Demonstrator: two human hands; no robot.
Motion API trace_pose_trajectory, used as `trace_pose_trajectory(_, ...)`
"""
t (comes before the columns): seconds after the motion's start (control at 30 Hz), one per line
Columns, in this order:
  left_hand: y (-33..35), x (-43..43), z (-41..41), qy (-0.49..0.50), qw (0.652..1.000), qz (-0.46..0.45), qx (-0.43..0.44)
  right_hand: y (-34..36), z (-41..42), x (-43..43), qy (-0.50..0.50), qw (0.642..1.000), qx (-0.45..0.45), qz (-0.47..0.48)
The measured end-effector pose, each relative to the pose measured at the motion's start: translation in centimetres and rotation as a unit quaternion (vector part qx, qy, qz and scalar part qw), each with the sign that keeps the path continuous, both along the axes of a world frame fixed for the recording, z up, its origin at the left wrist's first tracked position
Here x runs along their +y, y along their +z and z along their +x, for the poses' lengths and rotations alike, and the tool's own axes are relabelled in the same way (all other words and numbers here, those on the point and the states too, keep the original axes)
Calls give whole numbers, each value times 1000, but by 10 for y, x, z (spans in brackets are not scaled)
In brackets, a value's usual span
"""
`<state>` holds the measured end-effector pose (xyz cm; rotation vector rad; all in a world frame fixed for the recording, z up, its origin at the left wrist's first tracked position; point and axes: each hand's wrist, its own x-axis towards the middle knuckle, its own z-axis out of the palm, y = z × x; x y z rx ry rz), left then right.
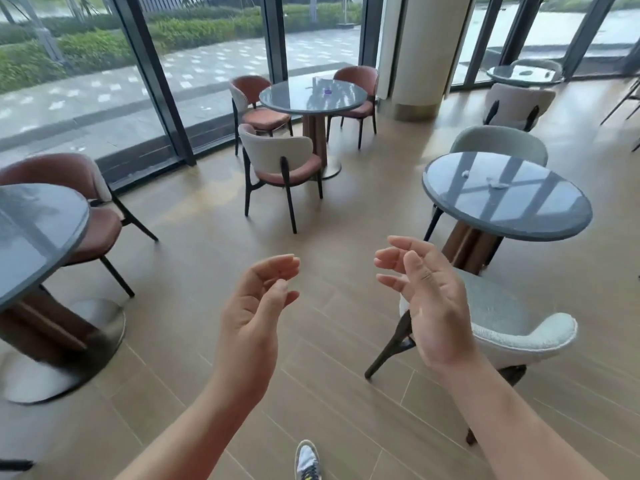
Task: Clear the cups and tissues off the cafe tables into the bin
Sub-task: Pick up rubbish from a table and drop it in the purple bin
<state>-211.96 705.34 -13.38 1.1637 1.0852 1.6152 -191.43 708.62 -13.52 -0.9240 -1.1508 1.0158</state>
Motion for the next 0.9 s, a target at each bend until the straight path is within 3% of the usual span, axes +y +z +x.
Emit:
trace_pose_trajectory(0.47,7,276,-27,-1,1000,4,11,-3,-12,265,-7,1000,5,14)
trace_pose_trajectory(0.9,0,563,53,-2,998,-5,59,-32,61,550,-11,1000,24,2)
